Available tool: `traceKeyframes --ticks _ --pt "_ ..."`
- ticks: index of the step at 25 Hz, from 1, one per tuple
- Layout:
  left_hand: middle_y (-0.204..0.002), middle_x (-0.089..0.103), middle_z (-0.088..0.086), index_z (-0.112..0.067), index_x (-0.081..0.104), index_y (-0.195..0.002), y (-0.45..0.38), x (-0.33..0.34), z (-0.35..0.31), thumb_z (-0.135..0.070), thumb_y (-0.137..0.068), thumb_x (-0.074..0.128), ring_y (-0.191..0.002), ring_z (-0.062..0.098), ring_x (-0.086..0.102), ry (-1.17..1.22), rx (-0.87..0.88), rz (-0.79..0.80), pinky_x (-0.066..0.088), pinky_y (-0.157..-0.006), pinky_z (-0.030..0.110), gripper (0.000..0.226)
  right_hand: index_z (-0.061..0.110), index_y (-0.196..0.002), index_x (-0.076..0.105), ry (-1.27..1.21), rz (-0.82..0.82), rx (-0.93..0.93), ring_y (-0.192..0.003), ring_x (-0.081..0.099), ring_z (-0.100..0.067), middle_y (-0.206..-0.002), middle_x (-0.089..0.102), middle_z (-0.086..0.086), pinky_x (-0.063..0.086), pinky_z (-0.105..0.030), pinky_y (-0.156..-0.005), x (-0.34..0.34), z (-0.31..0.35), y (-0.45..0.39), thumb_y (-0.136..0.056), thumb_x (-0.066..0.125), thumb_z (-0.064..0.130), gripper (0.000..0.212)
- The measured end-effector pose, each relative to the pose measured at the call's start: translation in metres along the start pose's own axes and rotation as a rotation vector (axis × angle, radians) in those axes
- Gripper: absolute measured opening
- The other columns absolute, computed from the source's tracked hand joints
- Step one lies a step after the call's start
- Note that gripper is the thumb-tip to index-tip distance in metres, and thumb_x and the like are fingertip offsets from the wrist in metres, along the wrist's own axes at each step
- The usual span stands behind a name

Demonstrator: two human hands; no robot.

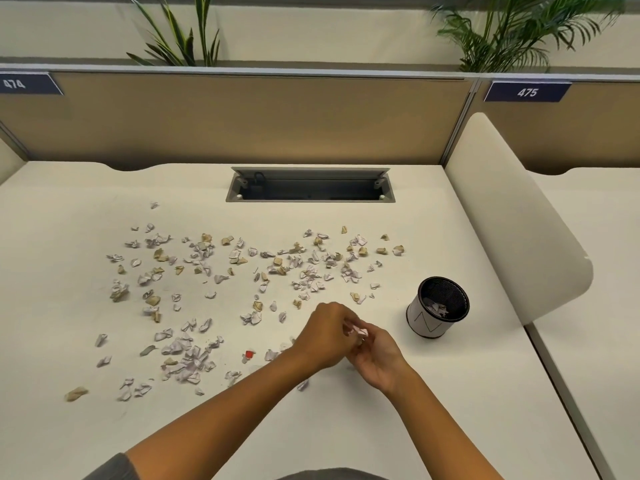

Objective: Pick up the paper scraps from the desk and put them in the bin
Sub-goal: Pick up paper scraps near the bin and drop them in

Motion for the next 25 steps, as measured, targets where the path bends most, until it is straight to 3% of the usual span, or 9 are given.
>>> traceKeyframes --ticks 2,4,7,9,14,16,20,23,25 --pt "-0.102 0.071 -0.010 -0.023 0.073 -0.104 -0.002 -0.004 0.003 -0.017 -0.076 0.072 -0.083 0.001 0.067 0.048 0.002 -0.046 0.054 -0.072 0.018 0.028 -0.004 -0.103 0.063 -0.054 0.014 0.005 -0.067 0.069 -0.022 -0.092 0.067 -0.019 0.058 -0.029 -0.063 0.003 0.004 0.002 -0.102 0.040 0.012 0.028" --pt "-0.109 0.065 -0.014 -0.023 0.070 -0.107 -0.006 -0.018 0.012 -0.017 -0.083 0.065 -0.087 0.000 0.065 0.071 -0.026 -0.145 0.049 -0.071 0.011 0.026 -0.006 -0.108 0.063 -0.092 0.021 0.004 -0.085 0.066 -0.028 -0.102 0.065 -0.022 0.056 -0.035 -0.083 0.003 0.010 0.005 -0.103 0.039 0.012 0.030" --pt "-0.122 0.062 -0.007 -0.022 0.067 -0.110 -0.010 -0.030 0.035 -0.018 -0.089 0.058 -0.108 0.009 0.060 0.002 -0.100 -0.202 0.049 -0.091 0.024 0.024 -0.007 -0.112 0.061 -0.119 0.029 -0.030 -0.097 0.063 -0.030 -0.105 0.064 -0.023 0.057 -0.038 -0.085 0.003 0.022 0.013 -0.104 0.038 0.011 0.030" --pt "-0.131 0.058 -0.005 -0.023 0.063 -0.116 -0.010 -0.024 0.051 -0.022 -0.090 0.058 -0.124 0.014 0.052 -0.081 -0.114 -0.113 0.042 -0.105 0.030 0.026 -0.008 -0.112 0.061 -0.115 0.059 -0.073 -0.099 0.062 -0.030 -0.106 0.064 -0.023 0.057 -0.040 -0.079 0.007 0.037 0.022 -0.103 0.039 0.010 0.030" --pt "-0.144 0.047 -0.006 -0.023 0.049 -0.136 0.001 0.006 0.077 -0.035 -0.091 0.060 -0.130 0.013 0.046 -0.289 -0.117 0.137 0.035 -0.109 0.027 0.048 -0.006 -0.102 0.063 -0.074 0.072 -0.346 -0.097 0.064 -0.027 -0.100 0.067 -0.018 0.058 -0.035 -0.084 0.005 0.112 0.049 -0.104 0.038 0.013 0.031" --pt "-0.140 0.049 -0.005 -0.022 0.047 -0.137 -0.002 0.006 0.078 -0.037 -0.091 0.060 -0.127 0.014 0.047 -0.355 -0.103 0.151 0.037 -0.106 0.027 0.050 0.001 -0.101 0.066 0.069 0.016 -0.526 -0.097 0.064 -0.023 -0.101 0.067 -0.014 0.057 -0.032 -0.090 -0.004 0.143 0.058 -0.105 0.037 0.018 0.033" --pt "-0.132 0.054 -0.003 -0.022 0.049 -0.135 -0.009 0.001 0.077 -0.037 -0.092 0.058 -0.122 0.016 0.049 -0.404 -0.078 0.158 0.039 -0.103 0.028 0.047 0.022 -0.099 0.072 0.722 -0.321 -0.851 -0.106 0.063 -0.017 -0.110 0.070 -0.001 0.048 -0.029 -0.090 -0.025 0.179 0.072 -0.104 0.036 0.036 0.039" --pt "-0.126 0.061 -0.002 -0.019 0.057 -0.130 -0.013 -0.005 0.077 -0.033 -0.093 0.057 -0.116 0.016 0.055 -0.380 -0.065 0.116 0.043 -0.098 0.027 0.040 0.025 -0.094 0.074 0.811 -0.370 -0.876 -0.108 0.064 -0.014 -0.104 0.074 0.005 0.047 -0.028 -0.083 -0.032 0.185 0.070 -0.102 0.035 0.043 0.044" --pt "-0.119 0.064 -0.001 -0.017 0.063 -0.123 -0.014 -0.007 0.077 -0.031 -0.093 0.057 -0.110 0.018 0.058 -0.387 -0.052 0.101 0.046 -0.093 0.028 0.034 0.022 -0.092 0.075 0.811 -0.335 -0.862 -0.107 0.066 -0.015 -0.100 0.076 0.005 0.049 -0.031 -0.091 -0.035 0.185 0.067 -0.102 0.034 0.044 0.048"
Point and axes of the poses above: each hand's wrist, its own y-axis away from the middle knuckle, its own x-axis out of the palm, z = x × y, the point moved 7 cm from there along -y, towards the middle knuckle
